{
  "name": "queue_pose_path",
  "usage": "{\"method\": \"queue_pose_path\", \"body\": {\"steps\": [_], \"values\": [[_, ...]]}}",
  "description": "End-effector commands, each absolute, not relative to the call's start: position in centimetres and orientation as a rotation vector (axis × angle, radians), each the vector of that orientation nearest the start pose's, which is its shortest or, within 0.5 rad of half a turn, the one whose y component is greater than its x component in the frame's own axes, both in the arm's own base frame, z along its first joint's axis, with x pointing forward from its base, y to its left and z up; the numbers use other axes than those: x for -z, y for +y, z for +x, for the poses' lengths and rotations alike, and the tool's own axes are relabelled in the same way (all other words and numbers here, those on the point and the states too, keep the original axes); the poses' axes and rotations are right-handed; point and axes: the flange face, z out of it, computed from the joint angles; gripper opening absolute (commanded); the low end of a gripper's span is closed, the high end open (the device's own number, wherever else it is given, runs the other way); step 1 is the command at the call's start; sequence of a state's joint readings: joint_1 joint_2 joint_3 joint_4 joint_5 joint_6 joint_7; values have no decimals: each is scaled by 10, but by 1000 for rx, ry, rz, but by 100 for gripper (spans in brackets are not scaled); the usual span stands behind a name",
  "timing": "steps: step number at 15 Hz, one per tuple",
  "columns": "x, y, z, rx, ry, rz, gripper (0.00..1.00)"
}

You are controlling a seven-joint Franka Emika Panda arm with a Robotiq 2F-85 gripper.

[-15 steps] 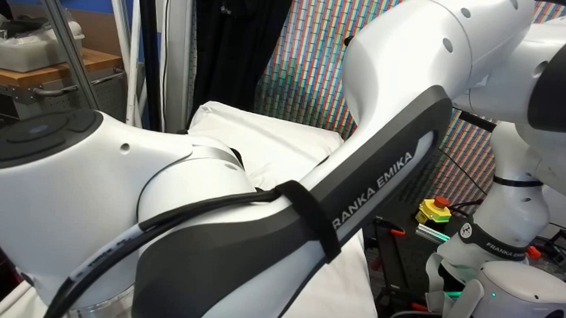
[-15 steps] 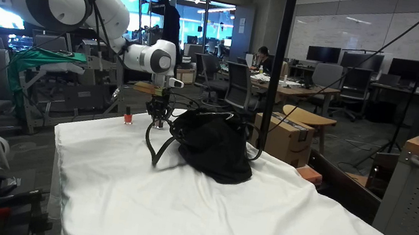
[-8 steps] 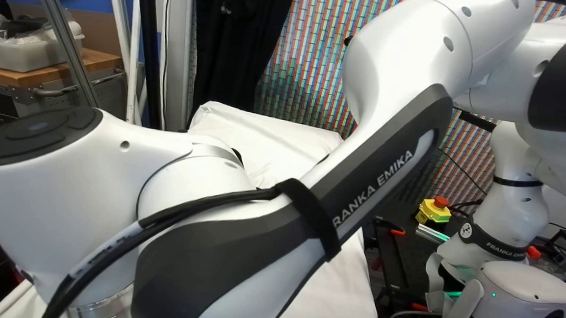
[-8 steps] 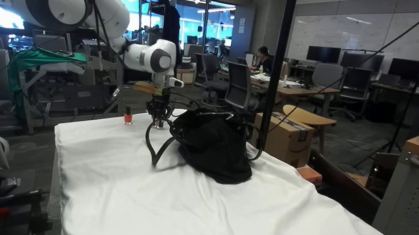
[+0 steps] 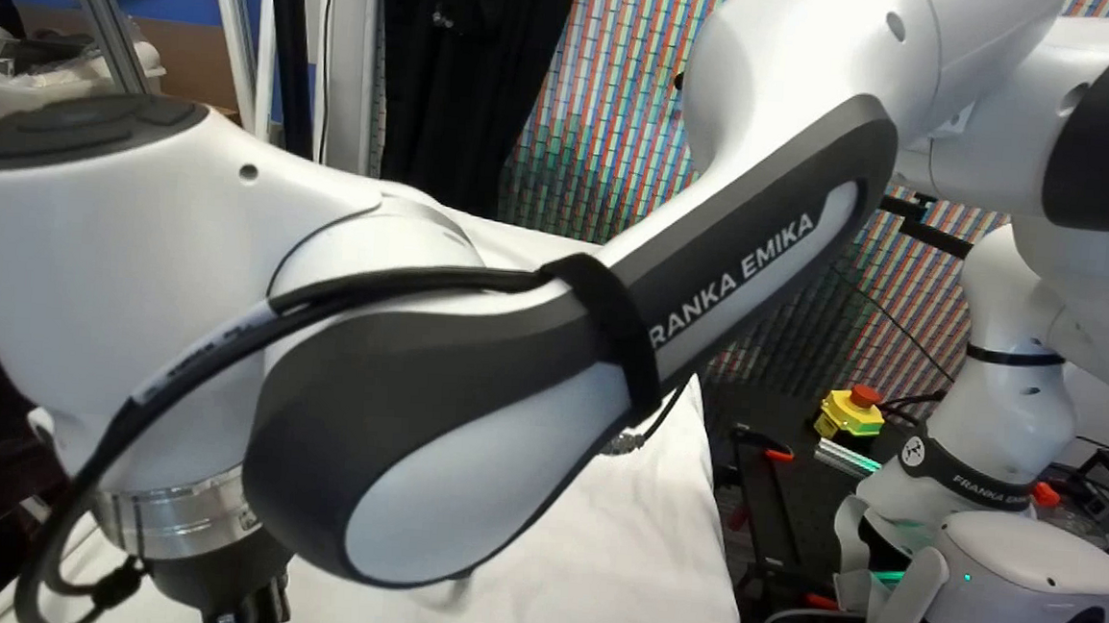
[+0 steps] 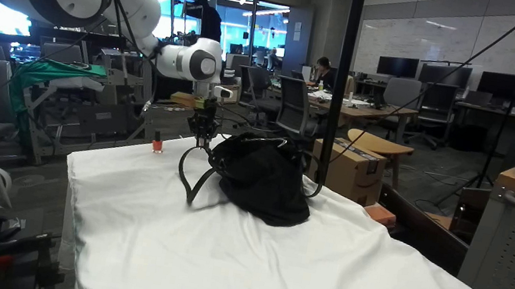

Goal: Pick up the nail polish bottles and place them in the black bag

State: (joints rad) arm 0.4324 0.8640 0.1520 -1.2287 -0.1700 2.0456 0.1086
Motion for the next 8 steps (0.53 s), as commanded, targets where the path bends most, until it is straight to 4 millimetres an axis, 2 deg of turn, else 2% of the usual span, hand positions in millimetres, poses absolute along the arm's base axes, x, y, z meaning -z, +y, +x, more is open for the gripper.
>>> {"method": "queue_pose_path", "body": {"steps": [1, 8], "values": [[-284, 355, 655, 21, -694, -3115, 15], [-339, 288, 672, 112, -464, -3165, 15]]}}
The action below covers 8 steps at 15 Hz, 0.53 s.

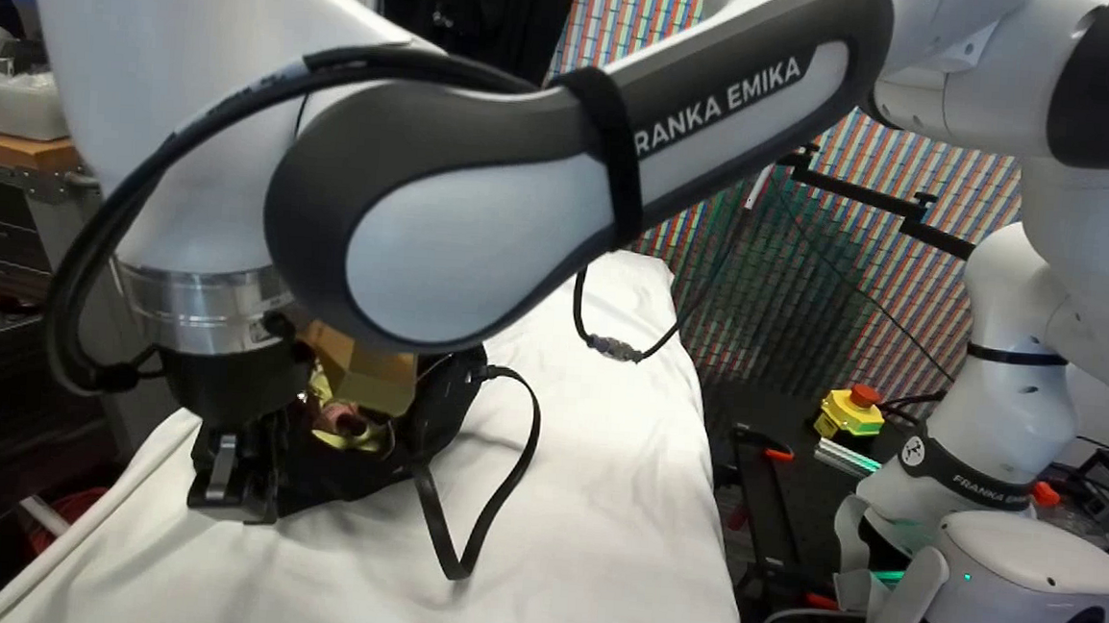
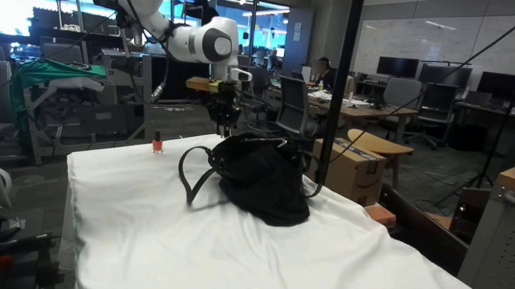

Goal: Pick up the nail polish bottles and place them in the black bag

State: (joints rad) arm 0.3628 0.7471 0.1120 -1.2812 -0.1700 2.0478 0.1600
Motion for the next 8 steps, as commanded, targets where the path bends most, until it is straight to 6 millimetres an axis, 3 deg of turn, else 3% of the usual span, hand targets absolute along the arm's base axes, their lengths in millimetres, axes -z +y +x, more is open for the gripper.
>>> {"method": "queue_pose_path", "body": {"steps": [1, 8], "values": [[-345, 276, 673, 119, -422, -3173, 15], [-378, 206, 670, 155, -170, -3222, 15]]}}
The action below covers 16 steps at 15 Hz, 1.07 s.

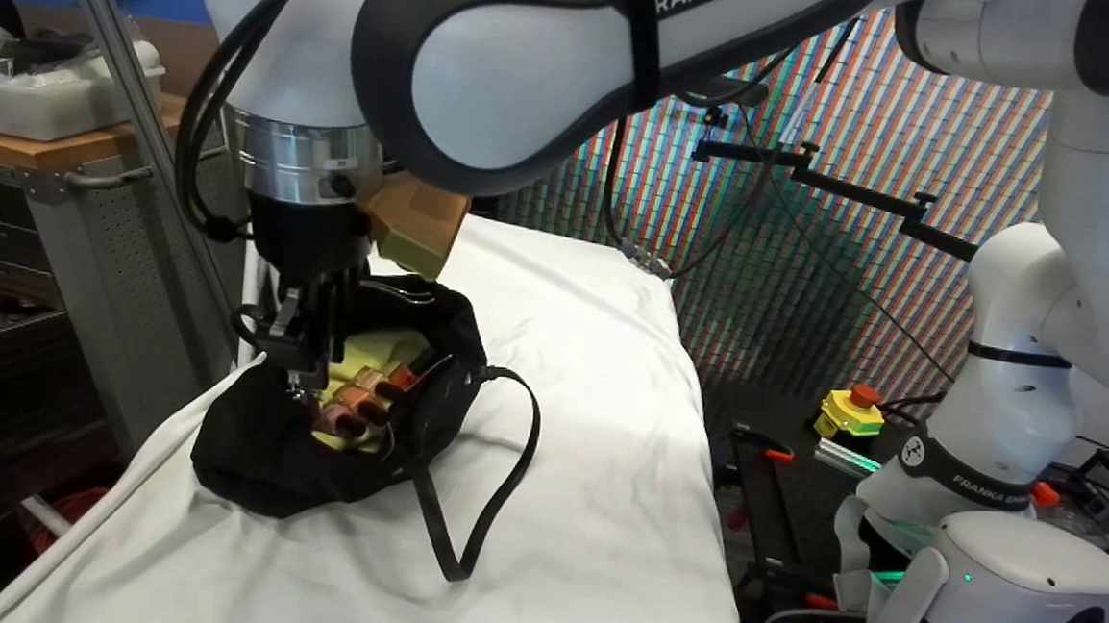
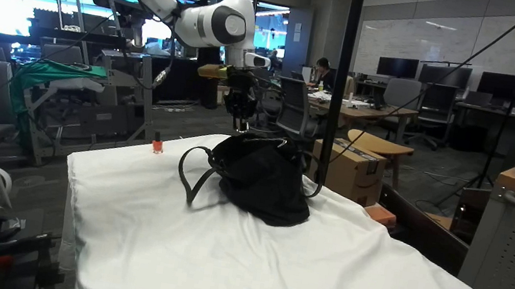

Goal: Pick up the nail polish bottles and place them in the black bag

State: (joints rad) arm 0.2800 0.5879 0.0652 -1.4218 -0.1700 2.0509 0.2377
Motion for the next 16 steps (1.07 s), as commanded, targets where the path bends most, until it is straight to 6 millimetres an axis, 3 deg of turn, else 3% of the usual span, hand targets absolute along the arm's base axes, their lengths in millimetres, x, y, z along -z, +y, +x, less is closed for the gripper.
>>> {"method": "queue_pose_path", "body": {"steps": [1, 7, 15, 16], "values": [[-380, 197, 670, 166, -134, -3227, 15], [-379, 154, 682, 237, 73, -3245, 15], [-350, 117, 702, 181, 217, -3273, 15], [-347, 114, 704, 175, 239, -3270, 34]]}}
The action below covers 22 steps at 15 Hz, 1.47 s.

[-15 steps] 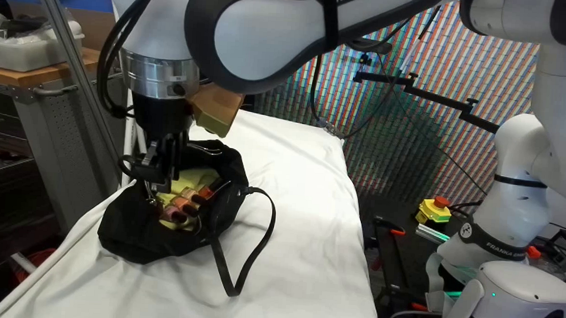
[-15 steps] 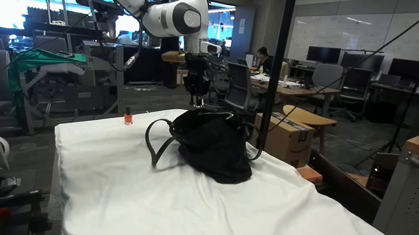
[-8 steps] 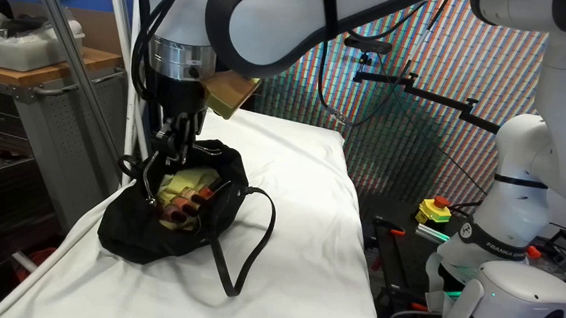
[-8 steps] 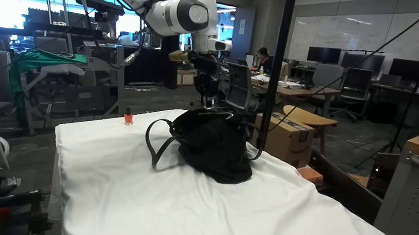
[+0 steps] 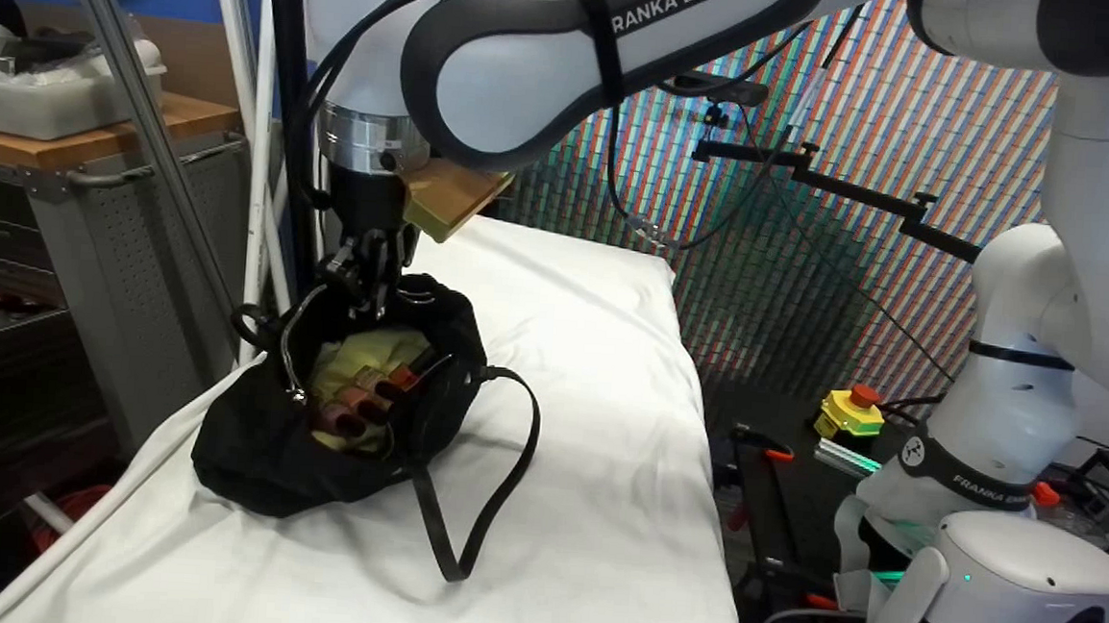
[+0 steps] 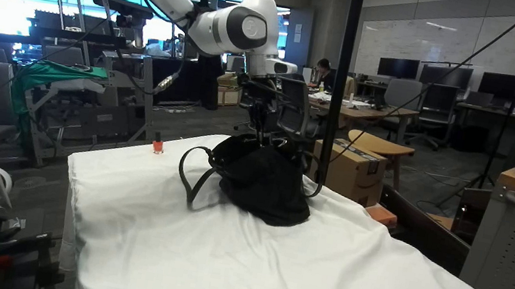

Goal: Pick up the nail polish bottles and place them in the black bag

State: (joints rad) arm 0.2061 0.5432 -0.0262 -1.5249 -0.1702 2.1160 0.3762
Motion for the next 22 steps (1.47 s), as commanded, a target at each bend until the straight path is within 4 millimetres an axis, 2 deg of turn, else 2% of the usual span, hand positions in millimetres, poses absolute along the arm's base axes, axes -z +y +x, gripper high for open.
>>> {"method": "queue_pose_path", "body": {"steps": [1, 2, 3, 7, 11, 16, 22], "values": [[-342, 111, 706, 170, 251, -3271, 65], [-339, 109, 708, 167, 266, -3274, 66], [-336, 108, 709, 168, 277, -3276, 71], [-326, 108, 713, 154, 302, -3280, 97], [-326, 119, 701, 105, 293, -3276, 100], [-334, 139, 662, 39, 278, -3284, 99], [-342, 173, 595, -38, 340, -3289, 100]]}}
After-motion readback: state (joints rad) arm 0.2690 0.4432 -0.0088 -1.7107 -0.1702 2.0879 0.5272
